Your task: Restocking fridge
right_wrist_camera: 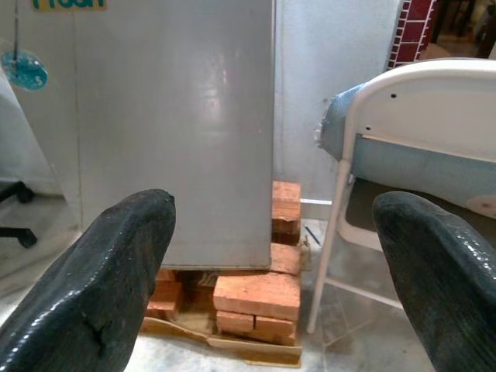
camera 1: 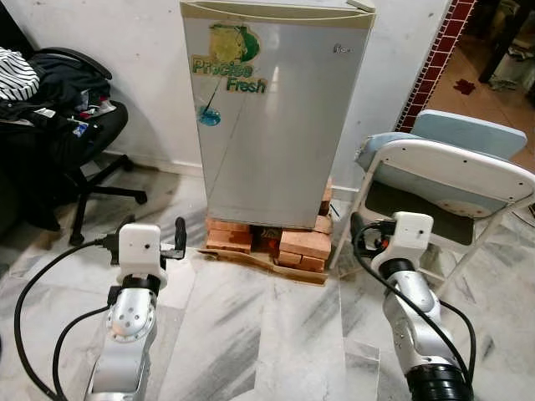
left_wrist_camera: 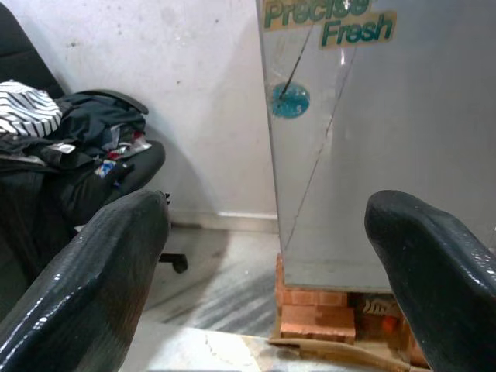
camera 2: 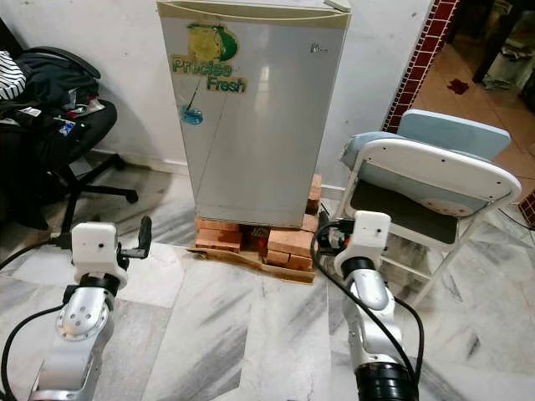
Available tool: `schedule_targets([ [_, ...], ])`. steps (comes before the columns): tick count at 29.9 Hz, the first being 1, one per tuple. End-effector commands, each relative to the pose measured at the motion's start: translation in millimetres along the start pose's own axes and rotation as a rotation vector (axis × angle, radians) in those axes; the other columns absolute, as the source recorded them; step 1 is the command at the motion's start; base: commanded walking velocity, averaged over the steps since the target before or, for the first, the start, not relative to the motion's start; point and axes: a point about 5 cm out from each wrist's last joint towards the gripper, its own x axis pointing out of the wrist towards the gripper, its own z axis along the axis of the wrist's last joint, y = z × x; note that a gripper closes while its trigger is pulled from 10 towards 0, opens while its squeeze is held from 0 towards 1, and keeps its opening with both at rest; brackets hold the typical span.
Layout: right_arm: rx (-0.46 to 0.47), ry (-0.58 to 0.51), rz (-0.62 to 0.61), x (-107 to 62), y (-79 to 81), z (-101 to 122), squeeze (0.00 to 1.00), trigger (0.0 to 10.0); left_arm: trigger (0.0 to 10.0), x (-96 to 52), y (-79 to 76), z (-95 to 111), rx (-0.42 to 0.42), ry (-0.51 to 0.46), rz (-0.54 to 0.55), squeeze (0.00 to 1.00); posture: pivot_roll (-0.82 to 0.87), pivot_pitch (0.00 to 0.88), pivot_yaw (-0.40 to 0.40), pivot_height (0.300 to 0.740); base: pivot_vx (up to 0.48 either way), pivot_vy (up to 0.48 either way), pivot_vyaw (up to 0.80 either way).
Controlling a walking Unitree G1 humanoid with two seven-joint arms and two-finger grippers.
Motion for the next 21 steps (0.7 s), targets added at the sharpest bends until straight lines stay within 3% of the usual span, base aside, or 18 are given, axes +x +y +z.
schedule_targets([
  [1, 0.026, -0.009, 0.042, 1.1, 2.5, 1, 0.00, 10.0, 10.0, 0.6, 1.9, -2, -0.011, 0.011, 0.008, 0.00, 0.03, 0.000, -0.028, 0.740, 0.000, 0.480, 0.00],
  [7, -0.027, 0.028, -0.012, -3.4, -0.9, -6, 0.00, 10.0, 10.0, -2.5, -0.1, -5, -0.018, 0.025, 0.001, 0.00, 0.04, 0.000, -0.028, 0.740, 0.000, 0.480, 0.00],
  [16, 0.055, 0.049, 0.002, -4.9, 0.8, -10, 0.00, 10.0, 10.0, -0.2, -1.2, -3, -0.034, 0.016, -0.012, 0.00, 0.04, 0.000, -0.031, 0.740, 0.000, 0.480, 0.00],
  [21, 0.045, 0.031, 0.012, 0.8, 2.4, -4, 0.00, 10.0, 10.0, 5.1, 2.6, 0, -0.038, 0.001, -0.015, 0.00, 0.04, 0.000, -0.029, 0.740, 0.000, 0.480, -0.70],
])
